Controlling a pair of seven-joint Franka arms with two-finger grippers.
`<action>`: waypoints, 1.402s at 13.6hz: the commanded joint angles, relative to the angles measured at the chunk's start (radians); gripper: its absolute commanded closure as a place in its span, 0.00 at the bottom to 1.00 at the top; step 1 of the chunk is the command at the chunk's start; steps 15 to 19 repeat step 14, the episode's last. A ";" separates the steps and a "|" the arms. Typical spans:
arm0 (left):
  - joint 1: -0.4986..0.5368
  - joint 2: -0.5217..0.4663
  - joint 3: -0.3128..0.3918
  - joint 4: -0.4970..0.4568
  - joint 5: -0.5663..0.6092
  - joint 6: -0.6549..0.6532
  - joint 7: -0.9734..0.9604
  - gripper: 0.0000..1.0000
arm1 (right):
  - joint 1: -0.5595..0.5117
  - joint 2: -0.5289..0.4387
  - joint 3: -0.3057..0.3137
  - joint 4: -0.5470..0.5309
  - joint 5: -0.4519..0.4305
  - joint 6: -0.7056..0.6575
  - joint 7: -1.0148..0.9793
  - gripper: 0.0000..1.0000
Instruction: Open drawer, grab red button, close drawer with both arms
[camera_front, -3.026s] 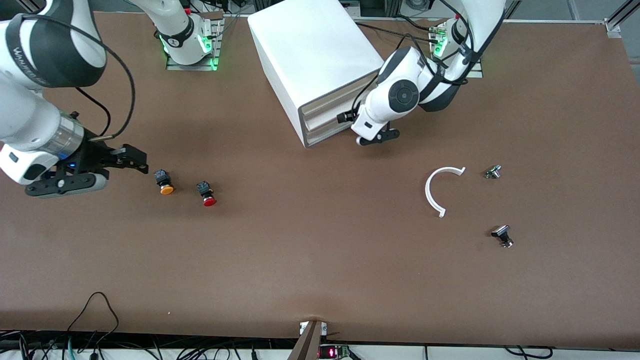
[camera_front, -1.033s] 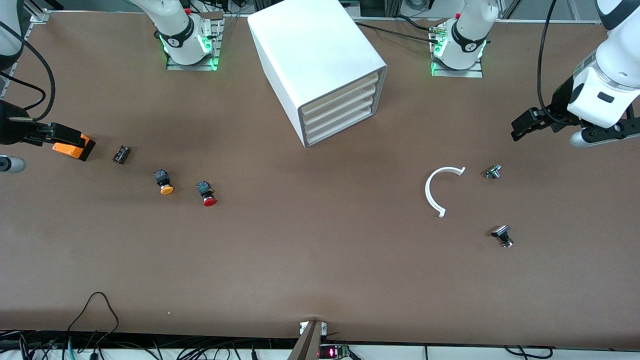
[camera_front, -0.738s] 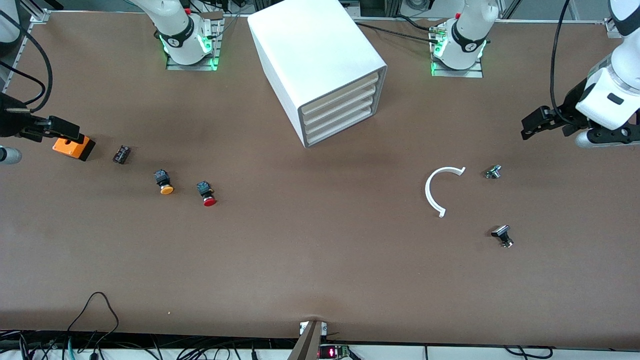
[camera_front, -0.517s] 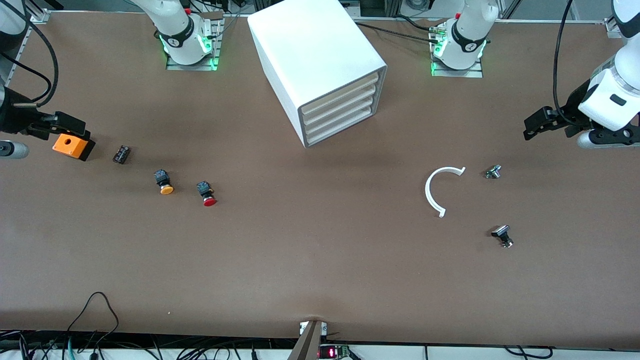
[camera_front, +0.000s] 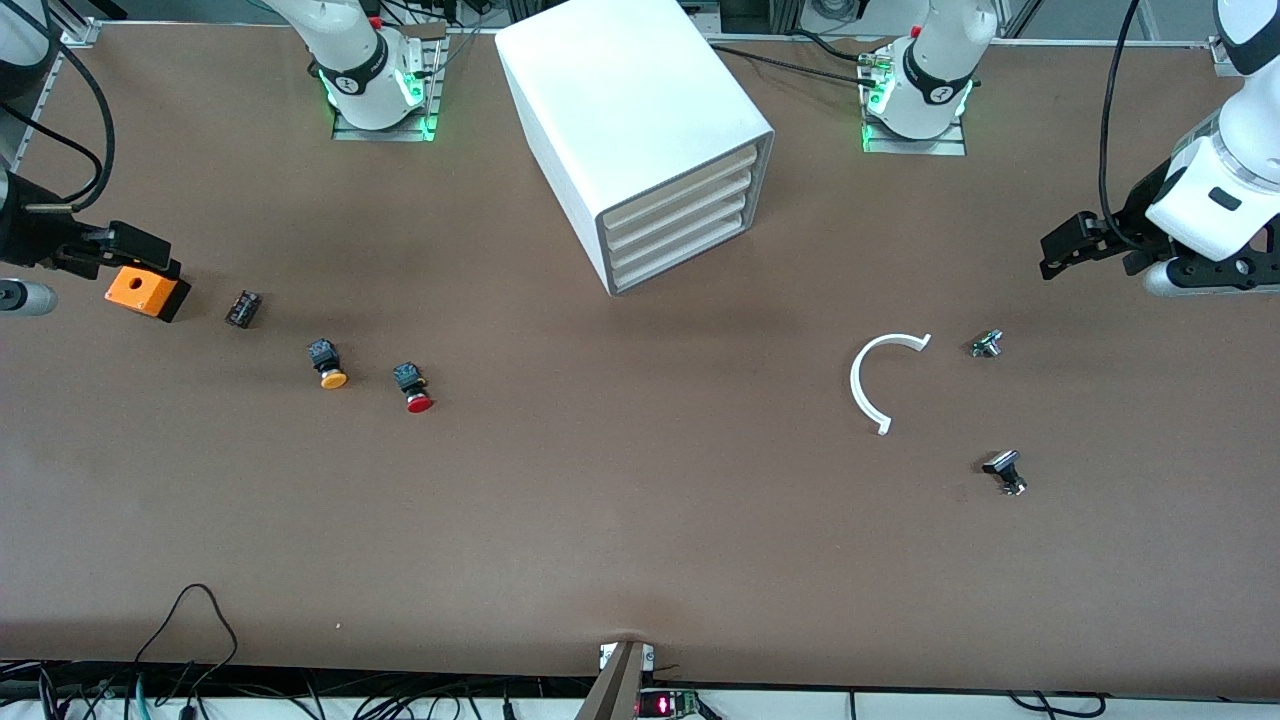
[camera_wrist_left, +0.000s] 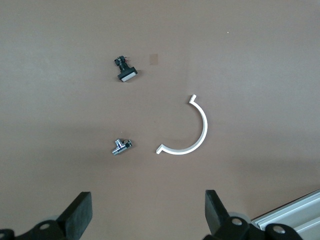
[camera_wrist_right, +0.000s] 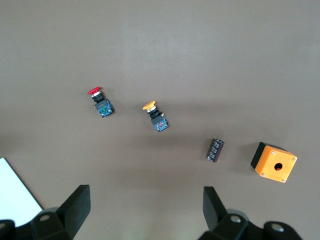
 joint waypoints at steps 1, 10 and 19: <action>0.002 0.014 -0.002 0.029 0.015 -0.020 0.017 0.01 | -0.017 -0.022 0.024 -0.019 -0.012 0.003 0.010 0.00; 0.003 0.014 -0.002 0.027 0.008 -0.020 0.015 0.01 | -0.015 -0.022 0.025 -0.017 -0.032 0.014 0.012 0.00; 0.003 0.014 0.000 0.027 0.007 -0.020 0.018 0.01 | -0.007 -0.019 0.027 -0.016 -0.032 0.015 0.009 0.00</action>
